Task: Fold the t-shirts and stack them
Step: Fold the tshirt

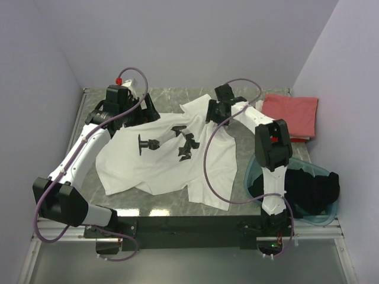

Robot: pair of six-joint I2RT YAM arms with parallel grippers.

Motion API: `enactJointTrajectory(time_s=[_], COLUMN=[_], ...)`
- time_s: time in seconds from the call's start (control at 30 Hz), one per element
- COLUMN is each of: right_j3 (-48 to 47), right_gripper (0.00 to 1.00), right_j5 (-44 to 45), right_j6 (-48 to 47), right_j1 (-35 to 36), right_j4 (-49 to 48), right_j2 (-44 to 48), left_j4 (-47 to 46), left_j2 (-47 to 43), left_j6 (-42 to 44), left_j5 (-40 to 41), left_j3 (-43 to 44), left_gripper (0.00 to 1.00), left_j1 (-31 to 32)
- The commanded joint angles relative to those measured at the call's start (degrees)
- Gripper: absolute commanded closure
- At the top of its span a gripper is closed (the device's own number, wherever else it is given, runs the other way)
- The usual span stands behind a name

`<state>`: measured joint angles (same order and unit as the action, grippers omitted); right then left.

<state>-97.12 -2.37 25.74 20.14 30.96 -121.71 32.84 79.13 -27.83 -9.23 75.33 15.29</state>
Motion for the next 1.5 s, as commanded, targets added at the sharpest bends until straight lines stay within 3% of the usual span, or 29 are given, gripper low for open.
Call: enactJointTrajectory(time_s=[0.0,0.33,0.63,0.9,1.27,1.47], right_j3=[3.15,11.25,16.17,19.77,33.21,34.02], right_gripper=[0.33,0.33,0.34,0.35,0.35,0.35], right_j5=[1.58,-2.64,8.07,12.47,12.48,14.14], right_j6=[0.81,0.19,1.59,3.35,7.04,8.54], right_j1=[-3.17,-3.18,-2.56,-0.55,2.18,3.59], right_j4=[-3.71,-9.69,-4.77,-0.82,-3.97,-2.84], right_j2=[6.13,6.58,6.31,7.98,14.39,14.57], left_j4=[-0.85,0.03,0.03,0.21,-0.32,-0.23], left_j2=[-0.03,3.22,3.48,3.40,2.17,3.30], left_j6=[1.20,1.38,1.56,1.73,1.56,1.99], left_j5=[-0.35,2.11,1.76,1.68,-0.35,3.51], left_j3=[0.17,0.43,0.43,0.61,0.17,0.08], left_gripper=[0.01,0.01,0.01,0.01,0.01,0.01], left_j1=[-0.08,-0.08,0.00,-0.08,-0.08,-0.08])
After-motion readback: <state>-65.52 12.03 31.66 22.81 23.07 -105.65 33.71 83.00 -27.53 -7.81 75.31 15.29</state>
